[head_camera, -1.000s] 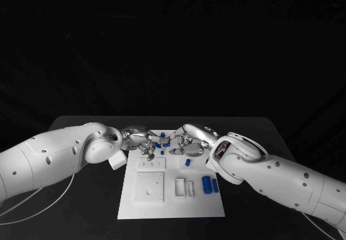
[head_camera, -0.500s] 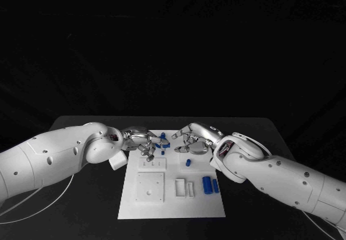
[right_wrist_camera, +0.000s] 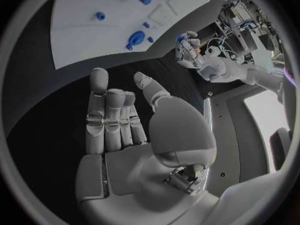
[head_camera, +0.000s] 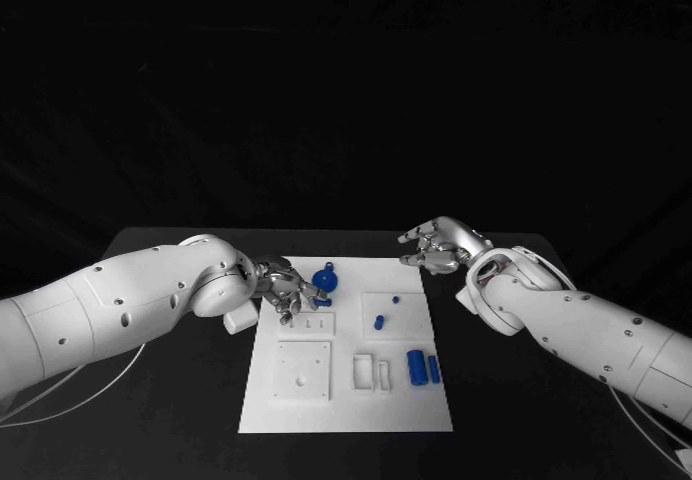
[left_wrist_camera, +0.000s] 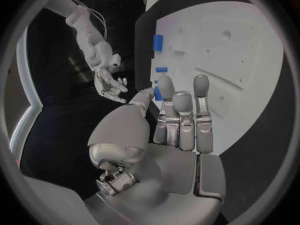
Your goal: Assemble the parts on the task board
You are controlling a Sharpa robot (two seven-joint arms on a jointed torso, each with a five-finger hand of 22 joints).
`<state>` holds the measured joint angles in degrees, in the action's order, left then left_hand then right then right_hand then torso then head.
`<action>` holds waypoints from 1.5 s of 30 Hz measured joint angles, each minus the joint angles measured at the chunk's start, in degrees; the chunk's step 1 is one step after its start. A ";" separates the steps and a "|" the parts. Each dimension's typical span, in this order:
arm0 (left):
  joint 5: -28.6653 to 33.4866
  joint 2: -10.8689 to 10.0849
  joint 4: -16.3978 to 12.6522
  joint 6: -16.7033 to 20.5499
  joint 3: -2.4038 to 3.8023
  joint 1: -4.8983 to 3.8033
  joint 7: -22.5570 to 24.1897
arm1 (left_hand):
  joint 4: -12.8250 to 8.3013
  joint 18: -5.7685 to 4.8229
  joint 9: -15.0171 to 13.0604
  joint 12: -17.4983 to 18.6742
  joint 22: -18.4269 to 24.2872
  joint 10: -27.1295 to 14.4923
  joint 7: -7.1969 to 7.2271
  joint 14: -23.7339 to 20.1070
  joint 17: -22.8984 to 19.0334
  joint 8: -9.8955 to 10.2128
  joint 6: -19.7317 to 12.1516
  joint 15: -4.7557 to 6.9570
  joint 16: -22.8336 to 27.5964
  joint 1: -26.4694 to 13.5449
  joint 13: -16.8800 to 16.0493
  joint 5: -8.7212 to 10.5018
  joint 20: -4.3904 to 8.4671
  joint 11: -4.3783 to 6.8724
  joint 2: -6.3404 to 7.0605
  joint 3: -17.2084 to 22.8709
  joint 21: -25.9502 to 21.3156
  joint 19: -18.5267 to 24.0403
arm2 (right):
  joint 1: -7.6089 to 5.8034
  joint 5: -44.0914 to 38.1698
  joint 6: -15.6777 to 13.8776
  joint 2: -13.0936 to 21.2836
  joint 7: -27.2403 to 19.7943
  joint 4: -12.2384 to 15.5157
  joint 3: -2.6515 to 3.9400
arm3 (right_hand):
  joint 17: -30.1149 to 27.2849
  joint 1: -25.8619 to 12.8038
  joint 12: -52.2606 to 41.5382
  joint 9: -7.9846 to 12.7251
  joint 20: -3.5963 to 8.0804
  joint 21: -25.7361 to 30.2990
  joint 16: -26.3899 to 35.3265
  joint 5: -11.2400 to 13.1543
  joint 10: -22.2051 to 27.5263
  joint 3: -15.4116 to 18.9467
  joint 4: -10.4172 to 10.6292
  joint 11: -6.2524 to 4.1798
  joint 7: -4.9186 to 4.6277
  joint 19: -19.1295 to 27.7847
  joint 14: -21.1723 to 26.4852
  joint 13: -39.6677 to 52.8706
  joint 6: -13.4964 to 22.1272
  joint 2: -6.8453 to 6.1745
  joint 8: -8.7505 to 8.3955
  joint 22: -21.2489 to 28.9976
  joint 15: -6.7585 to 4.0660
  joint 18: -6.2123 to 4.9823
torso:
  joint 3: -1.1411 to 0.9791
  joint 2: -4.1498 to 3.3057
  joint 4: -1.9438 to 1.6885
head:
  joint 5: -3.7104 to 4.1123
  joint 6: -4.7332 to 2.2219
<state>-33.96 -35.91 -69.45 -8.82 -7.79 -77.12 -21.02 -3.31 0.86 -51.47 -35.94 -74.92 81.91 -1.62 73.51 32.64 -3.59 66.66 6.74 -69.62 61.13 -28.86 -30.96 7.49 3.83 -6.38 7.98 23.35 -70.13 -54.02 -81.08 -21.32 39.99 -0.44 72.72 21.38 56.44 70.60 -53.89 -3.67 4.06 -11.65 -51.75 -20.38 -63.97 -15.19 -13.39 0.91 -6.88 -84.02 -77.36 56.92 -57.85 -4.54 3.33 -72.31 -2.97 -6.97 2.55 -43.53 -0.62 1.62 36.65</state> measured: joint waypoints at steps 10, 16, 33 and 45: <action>-11.29 3.23 2.02 1.53 -1.25 -0.56 -8.06 | -0.16 0.00 -1.34 0.23 0.00 0.35 0.10 0.41 0.37 -0.23 0.28 0.02 0.00 -0.62 -0.08 -1.05 0.00 0.26 0.62 0.97 0.89 0.00 | -1.61 3.78 -1.64 -0.07 0.04 -3.30 0.42 | 0.00 -0.23 0.00 0.00 0.00 0.00 0.00 -0.49 -0.01 -0.18 -0.14 0.01 0.00 0.00 0.00 -0.14 0.00 -0.23 0.00 -0.05 0.00 0.04 | -0.13 0.02 -0.10 | -0.48 0.76; -15.49 5.56 4.19 1.59 -2.55 -0.66 -10.78 | -0.19 0.01 -2.24 0.23 0.01 0.63 0.31 0.76 0.63 -0.23 0.49 0.11 0.00 -1.07 -0.32 -1.68 0.00 0.36 1.06 1.55 1.37 0.00 | -2.20 4.96 -2.26 -0.34 0.03 -4.07 0.65 | 0.00 -0.23 0.00 0.01 -0.01 0.00 0.00 -0.77 -0.01 -0.34 0.03 0.01 0.01 0.00 0.00 -0.25 -0.01 -0.22 0.00 -0.10 0.00 0.34 | -0.10 0.01 -0.07 | -0.82 0.91; -21.61 8.75 6.76 1.64 -5.08 -0.20 -12.87 | -1.43 0.01 -4.59 0.23 0.01 1.86 0.52 1.64 1.18 -0.05 1.51 0.21 -0.23 -2.96 -0.52 -2.15 0.00 0.36 1.54 3.28 1.99 0.00 | -2.48 6.25 -2.77 -0.63 -0.03 -4.19 0.86 | -0.05 -0.45 -0.01 0.01 -0.01 0.00 0.00 -0.95 -0.02 -0.65 0.03 0.01 0.01 0.00 0.00 -0.38 -0.01 -0.45 0.00 -0.10 0.00 0.37 | 0.07 -0.14 0.00 | -0.69 1.29; -23.21 9.32 6.62 1.93 -5.18 0.28 -12.66 | -1.44 0.01 -5.40 0.23 0.02 1.89 0.40 2.15 1.65 -0.34 1.79 0.31 -0.23 -3.15 -0.51 -2.15 0.21 0.35 1.54 3.27 2.00 -0.21 | -2.49 6.47 -2.78 -0.73 -0.03 -4.13 0.89 | -0.05 -0.45 -0.01 0.01 -0.01 0.00 0.00 -0.98 -0.02 -0.65 0.03 0.01 0.01 0.00 0.00 -0.40 -0.01 -0.45 0.00 -0.09 0.00 0.39 | 0.03 -0.09 -0.07 | -0.58 1.53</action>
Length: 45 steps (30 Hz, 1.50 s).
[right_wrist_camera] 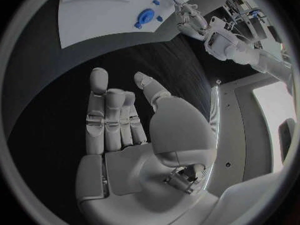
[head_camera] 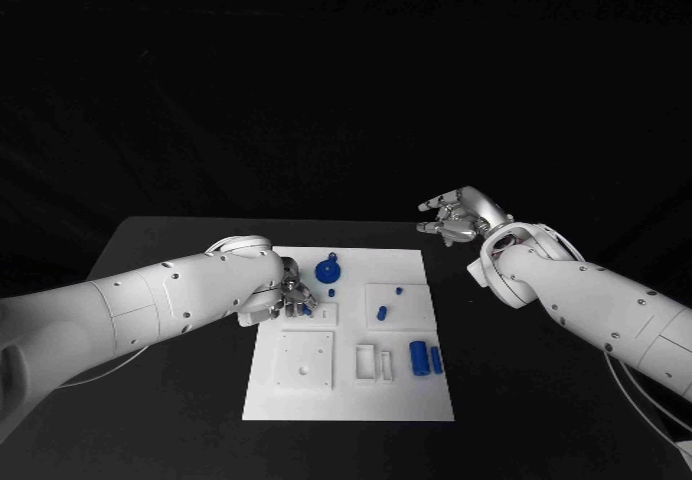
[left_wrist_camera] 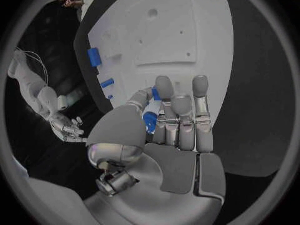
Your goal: Assemble the parts on the task board
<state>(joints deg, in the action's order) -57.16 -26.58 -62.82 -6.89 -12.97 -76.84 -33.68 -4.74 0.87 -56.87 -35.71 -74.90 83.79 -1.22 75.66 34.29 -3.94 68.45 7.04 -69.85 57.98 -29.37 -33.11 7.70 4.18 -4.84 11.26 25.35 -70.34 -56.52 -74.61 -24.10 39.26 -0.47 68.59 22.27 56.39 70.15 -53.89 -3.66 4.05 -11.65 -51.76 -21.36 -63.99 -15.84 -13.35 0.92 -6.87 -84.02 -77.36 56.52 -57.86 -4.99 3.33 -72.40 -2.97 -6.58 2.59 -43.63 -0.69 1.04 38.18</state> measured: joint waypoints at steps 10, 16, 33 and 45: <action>-0.88 0.27 -0.60 0.40 0.00 0.31 0.28 | -0.56 0.00 0.00 0.22 -0.04 0.08 0.01 0.02 0.24 0.00 0.01 -0.01 0.00 -0.39 0.01 0.02 0.00 -0.09 0.31 0.55 0.00 0.00 | 0.00 0.06 0.01 -0.02 0.00 0.01 0.01 | 0.00 0.00 0.00 0.00 0.00 0.00 0.00 0.00 0.00 0.00 0.00 0.00 0.00 0.00 0.00 0.00 0.00 0.00 0.00 0.00 0.00 0.00 | 0.00 0.02 0.02 | 0.22 -0.09; -1.55 0.32 -0.63 0.44 0.00 0.39 0.44 | -0.58 0.00 0.02 0.22 -0.04 0.07 0.01 0.02 0.24 0.00 0.01 -0.01 0.00 -0.39 0.01 -0.12 0.00 -0.10 0.31 0.57 0.00 0.00 | 0.00 0.10 0.02 -0.03 0.00 0.00 0.01 | 0.00 0.00 0.00 0.00 0.00 0.00 0.00 0.01 0.00 0.00 0.00 0.00 0.00 0.00 0.00 0.01 0.00 0.00 0.00 0.01 0.00 0.00 | -0.02 0.03 0.02 | 0.32 -0.19; -3.09 0.46 -0.55 0.54 0.00 0.54 0.87 | -0.67 0.01 0.05 0.44 -0.02 0.15 0.12 0.30 0.30 0.23 0.12 0.10 0.00 -0.29 0.02 -0.11 -0.01 -0.21 0.22 0.65 0.00 -0.41 | 0.00 0.18 0.08 -0.07 0.06 -0.04 0.01 | 0.01 0.00 0.00 0.00 0.00 0.00 0.00 0.01 0.00 0.00 0.00 0.00 0.01 0.00 0.00 0.01 -0.01 0.00 0.00 0.01 0.00 0.02 | 0.01 0.03 0.01 | 0.52 -0.35; -3.41 0.48 -0.34 -0.47 0.03 0.55 0.89 | -0.78 0.00 0.24 0.44 -0.02 0.15 0.17 0.31 0.29 0.20 0.16 0.10 0.00 -0.22 0.03 -0.09 -0.01 -0.22 0.16 0.61 0.00 -0.41 | 0.00 0.28 0.17 -0.10 0.10 -0.01 0.01 | 0.00 0.00 0.00 0.00 0.00 0.00 0.00 0.02 0.00 0.00 0.00 0.00 0.01 0.00 0.00 0.02 -0.01 0.00 0.00 0.02 0.00 0.02 | 0.04 0.04 -0.02 | 0.56 -0.30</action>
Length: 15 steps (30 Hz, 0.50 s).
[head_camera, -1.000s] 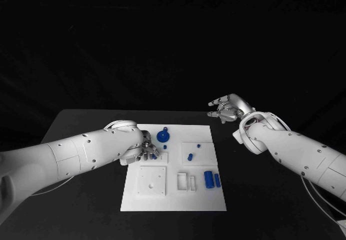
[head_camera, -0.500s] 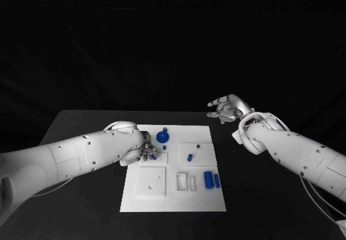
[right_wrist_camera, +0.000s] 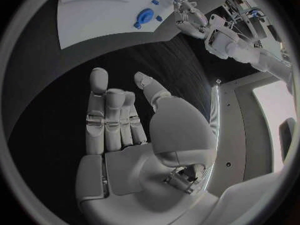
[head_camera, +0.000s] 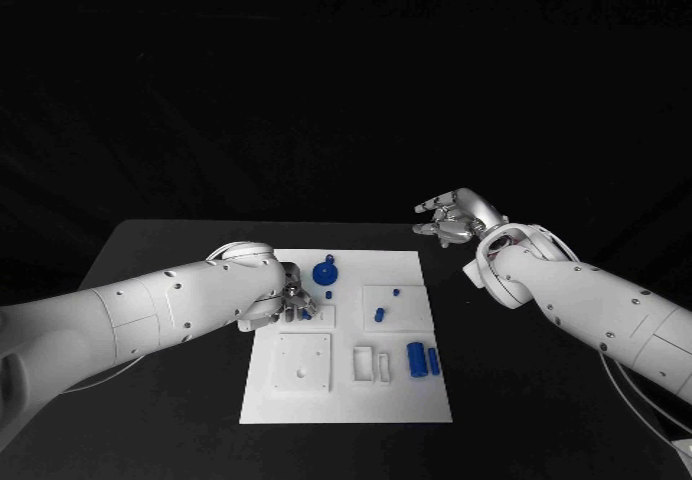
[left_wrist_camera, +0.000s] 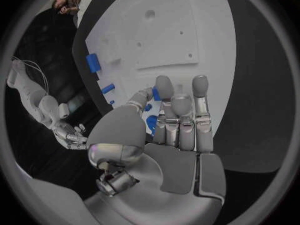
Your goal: Assemble the parts on the task board
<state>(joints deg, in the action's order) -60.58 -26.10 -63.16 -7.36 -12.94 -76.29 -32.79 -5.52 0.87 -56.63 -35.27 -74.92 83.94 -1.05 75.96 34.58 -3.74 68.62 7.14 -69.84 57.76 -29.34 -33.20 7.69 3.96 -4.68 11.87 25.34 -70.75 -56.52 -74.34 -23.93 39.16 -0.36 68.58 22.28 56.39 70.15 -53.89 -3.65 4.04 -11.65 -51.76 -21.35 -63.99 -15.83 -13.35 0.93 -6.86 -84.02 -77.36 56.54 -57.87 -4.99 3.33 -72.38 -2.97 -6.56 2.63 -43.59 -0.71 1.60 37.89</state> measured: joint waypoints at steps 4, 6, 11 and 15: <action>-0.07 -0.02 -0.01 -0.32 0.02 0.00 0.03 | 0.00 0.00 0.00 0.00 0.00 0.00 0.01 0.00 0.00 0.00 0.01 0.00 0.00 0.00 -0.02 0.20 0.00 0.00 0.00 0.00 0.00 0.00 | 0.00 0.03 0.03 -0.01 0.00 0.00 0.00 | 0.00 0.00 0.00 0.00 0.00 0.00 0.00 0.00 0.00 0.00 0.00 0.00 0.00 0.00 0.00 0.00 0.00 0.00 0.00 0.00 0.00 0.00 | 0.00 0.00 -0.01 | 0.03 0.01; -0.10 -0.04 -0.04 -0.43 0.03 0.00 0.04 | 0.00 0.00 -0.01 0.00 0.00 0.00 0.01 0.00 0.00 0.00 0.01 0.00 0.00 0.00 -0.09 0.21 0.00 0.00 0.00 0.00 0.00 0.00 | 0.00 0.05 0.04 -0.01 0.00 -0.01 0.00 | 0.00 0.00 0.00 0.00 0.00 0.00 0.00 0.00 0.00 0.00 0.00 0.00 0.00 0.00 0.00 0.00 0.00 0.00 0.00 0.00 0.00 0.00 | 0.00 0.00 0.00 | 0.03 0.01; -0.16 -0.05 -0.06 -0.56 0.04 0.02 0.09 | 0.02 0.00 0.01 0.00 0.01 0.00 0.01 -0.01 -0.07 0.00 0.01 -0.01 0.00 0.00 -0.09 0.21 0.00 -0.01 0.00 0.02 0.00 0.00 | 0.00 0.09 0.06 -0.03 0.01 -0.02 0.00 | 0.00 0.00 0.00 0.00 0.00 0.00 0.00 0.03 0.00 0.00 0.00 0.00 0.00 0.00 0.00 -0.03 0.00 0.00 0.00 0.00 0.00 0.00 | -0.02 0.00 0.01 | 0.04 0.05; -0.22 -0.04 -0.05 -0.56 0.04 0.06 0.13 | 0.16 0.00 0.99 0.00 0.01 0.00 0.01 -0.01 -0.12 0.02 0.01 -0.01 0.00 0.00 -0.09 0.42 0.00 -0.01 0.00 0.17 -0.22 0.00 | 0.00 0.13 0.08 -0.05 0.01 -0.02 0.00 | 0.00 0.00 0.00 0.00 0.00 0.00 0.00 0.04 0.00 0.00 0.00 0.00 0.00 0.00 0.00 -0.09 0.00 0.00 0.00 0.00 0.00 0.00 | -0.04 0.00 0.02 | 0.07 0.05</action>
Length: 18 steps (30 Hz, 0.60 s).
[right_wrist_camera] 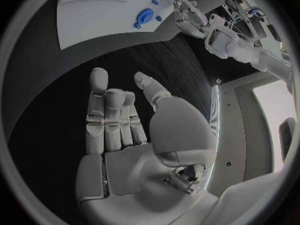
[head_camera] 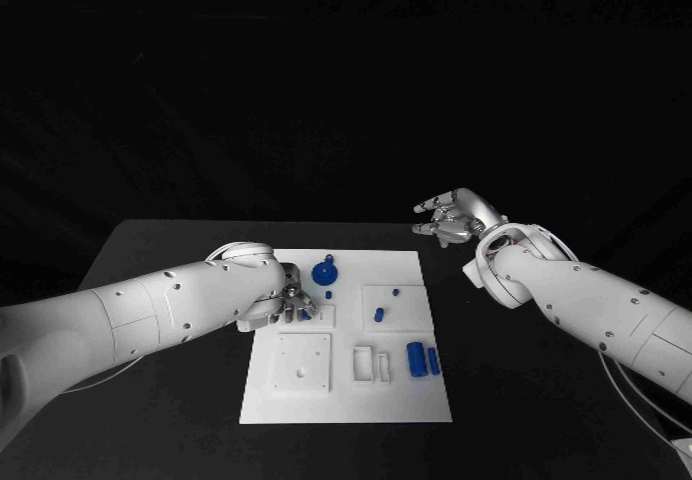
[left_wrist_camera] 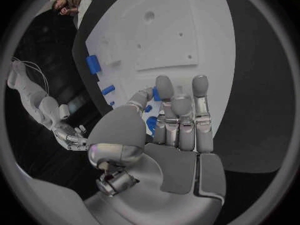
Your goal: Assemble the parts on the task board
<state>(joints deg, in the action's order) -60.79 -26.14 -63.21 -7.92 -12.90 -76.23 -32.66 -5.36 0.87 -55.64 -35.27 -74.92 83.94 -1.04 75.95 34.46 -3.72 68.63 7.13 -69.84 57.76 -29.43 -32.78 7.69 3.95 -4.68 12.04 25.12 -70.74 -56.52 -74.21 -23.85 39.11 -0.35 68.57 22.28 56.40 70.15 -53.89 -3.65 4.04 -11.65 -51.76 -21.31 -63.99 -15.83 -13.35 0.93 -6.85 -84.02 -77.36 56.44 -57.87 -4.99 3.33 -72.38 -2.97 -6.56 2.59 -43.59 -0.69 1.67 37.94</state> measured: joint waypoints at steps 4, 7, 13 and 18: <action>-0.04 0.08 0.13 0.07 0.00 0.07 0.05 | 0.00 0.00 0.06 0.00 0.00 0.00 0.00 0.00 0.00 0.01 0.00 0.00 0.00 0.00 0.00 0.01 0.00 0.00 0.00 0.00 0.00 0.00 | 0.00 0.03 0.02 -0.03 0.00 0.00 0.00 | 0.00 0.00 0.00 0.00 0.00 0.00 0.00 0.00 0.00 0.00 0.00 0.00 0.00 0.00 0.00 0.00 0.00 0.00 0.00 0.00 0.00 0.00 | 0.00 -0.01 0.01 | 0.01 -0.09; -0.07 0.24 0.35 0.16 -0.01 0.19 0.10 | -0.01 0.00 0.07 0.23 0.00 0.00 0.00 0.00 0.00 0.01 0.00 -0.01 0.00 0.00 0.01 0.01 0.00 0.00 0.00 0.00 0.00 0.00 | 0.00 0.06 0.03 -0.07 0.00 -0.03 0.00 | 0.00 0.00 0.00 0.00 0.00 0.00 0.00 0.00 0.00 0.00 0.00 0.00 0.00 0.00 0.00 0.00 0.00 0.00 0.00 0.00 0.00 0.00 | -0.03 -0.01 0.01 | 0.01 -0.16; -0.13 0.57 0.80 0.31 0.02 0.35 0.14 | -0.01 0.01 -0.20 0.23 0.01 0.09 0.04 0.00 -0.10 0.00 0.04 -0.02 0.00 0.00 0.01 0.31 0.00 -0.10 0.00 0.00 0.00 0.00 | 0.00 0.11 0.07 -0.13 0.00 -0.03 0.00 | 0.00 0.00 0.00 0.00 0.00 0.00 0.00 0.00 0.00 0.00 0.00 0.00 0.00 0.00 0.00 0.00 0.00 0.00 0.00 0.00 0.00 0.00 | -0.03 -0.02 0.04 | 0.05 -0.18; -0.21 0.74 0.99 0.31 0.05 0.44 0.14 | 0.11 0.00 0.67 0.23 0.01 0.11 0.04 0.08 -0.21 0.00 0.05 -0.10 0.24 0.78 -0.05 0.69 0.00 -0.11 0.47 0.12 -0.36 0.00 | 0.00 0.14 0.11 -0.14 0.00 0.01 0.00 | 0.00 0.00 0.00 0.00 0.00 0.00 0.00 0.00 0.00 0.00 0.00 0.00 0.00 0.00 0.00 0.01 0.00 0.00 0.00 0.00 0.00 0.01 | -0.03 -0.03 0.04 | 0.16 -0.08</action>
<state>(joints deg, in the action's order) -61.00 -25.39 -62.22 -7.61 -12.85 -75.79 -32.52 -5.26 0.87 -54.97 -35.04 -74.91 84.05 -1.00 76.04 34.25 -3.72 68.68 7.03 -69.61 58.55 -29.48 -32.09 7.69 3.84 -4.22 12.16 24.76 -70.74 -56.52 -74.07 -23.74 38.96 -0.35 68.57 22.28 56.40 70.15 -53.89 -3.65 4.04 -11.65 -51.76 -21.31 -63.99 -15.83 -13.35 0.93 -6.85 -84.02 -77.36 56.45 -57.87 -4.99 3.33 -72.38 -2.97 -6.55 2.55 -43.62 -0.65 1.83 37.86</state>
